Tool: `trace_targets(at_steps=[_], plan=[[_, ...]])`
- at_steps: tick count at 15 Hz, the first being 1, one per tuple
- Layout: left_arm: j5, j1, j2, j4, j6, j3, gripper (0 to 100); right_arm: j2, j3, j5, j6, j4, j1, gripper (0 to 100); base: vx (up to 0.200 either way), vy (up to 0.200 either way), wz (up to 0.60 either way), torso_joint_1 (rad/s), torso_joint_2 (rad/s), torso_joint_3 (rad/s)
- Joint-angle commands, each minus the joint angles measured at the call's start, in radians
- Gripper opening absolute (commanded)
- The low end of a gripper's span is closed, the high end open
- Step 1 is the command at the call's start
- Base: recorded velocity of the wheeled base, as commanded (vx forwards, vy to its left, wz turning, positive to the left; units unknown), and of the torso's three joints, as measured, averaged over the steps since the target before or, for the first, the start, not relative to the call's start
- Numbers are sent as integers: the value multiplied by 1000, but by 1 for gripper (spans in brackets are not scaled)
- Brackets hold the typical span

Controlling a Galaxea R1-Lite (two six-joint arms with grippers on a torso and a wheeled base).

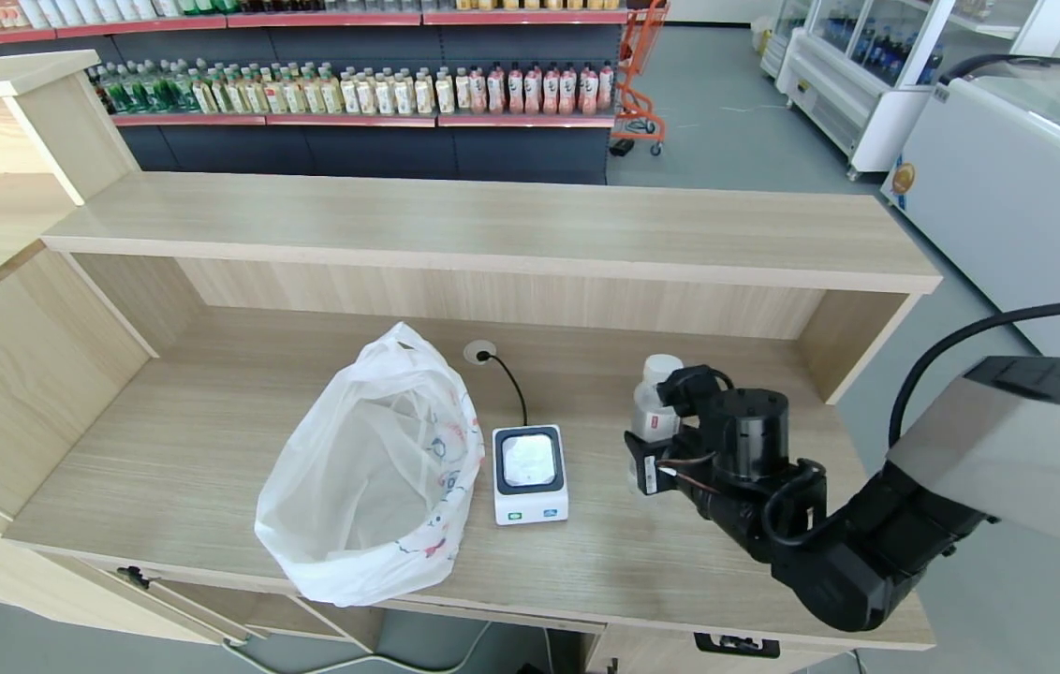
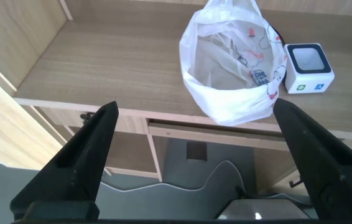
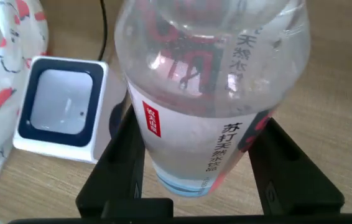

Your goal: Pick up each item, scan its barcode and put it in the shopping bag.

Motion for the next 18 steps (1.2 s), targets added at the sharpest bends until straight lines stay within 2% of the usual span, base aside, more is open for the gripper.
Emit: trace_targets(at_steps=[1, 2, 3, 5, 6, 7, 8, 11, 13, 14, 15, 18], plan=[[0, 0, 0, -2, 0, 0, 100, -139, -9, 27, 50, 7, -11, 0, 0, 0, 0, 0, 0, 0], [0, 0, 0, 0, 0, 0, 100, -202, -1, 55, 61, 8, -42, 0, 0, 0, 0, 0, 0, 0], [0, 0, 0, -2, 0, 0, 100, -278, 7, 130, 87, 8, -65, 0, 0, 0, 0, 0, 0, 0], [0, 0, 0, -2, 0, 0, 100, -506, 57, 423, 225, 65, -75, 0, 0, 0, 0, 0, 0, 0], [0, 0, 0, 0, 0, 0, 100, -646, 68, 550, 273, 192, -72, 0, 0, 0, 0, 0, 0, 0], [0, 0, 0, -2, 0, 0, 100, -696, 66, 599, 290, 251, -72, 0, 0, 0, 0, 0, 0, 0], [0, 0, 0, 0, 0, 0, 100, -819, 54, 759, 343, 373, -72, 0, 0, 0, 0, 0, 0, 0], [0, 0, 0, 0, 0, 0, 100, -894, 59, 1001, 412, 384, -69, 0, 0, 0, 0, 0, 0, 0], [0, 0, 0, -2, 0, 0, 100, -917, 54, 1133, 449, 385, -49, 0, 0, 0, 0, 0, 0, 0], [0, 0, 0, -2, 0, 0, 100, -928, 53, 1167, 474, 385, -42, 0, 0, 0, 0, 0, 0, 0], [0, 0, 0, -2, 0, 0, 100, -948, 51, 1236, 530, 385, -35, 0, 0, 0, 0, 0, 0, 0], [0, 0, 0, -2, 0, 0, 100, -966, 53, 1294, 596, 384, -5, 0, 0, 0, 0, 0, 0, 0]])
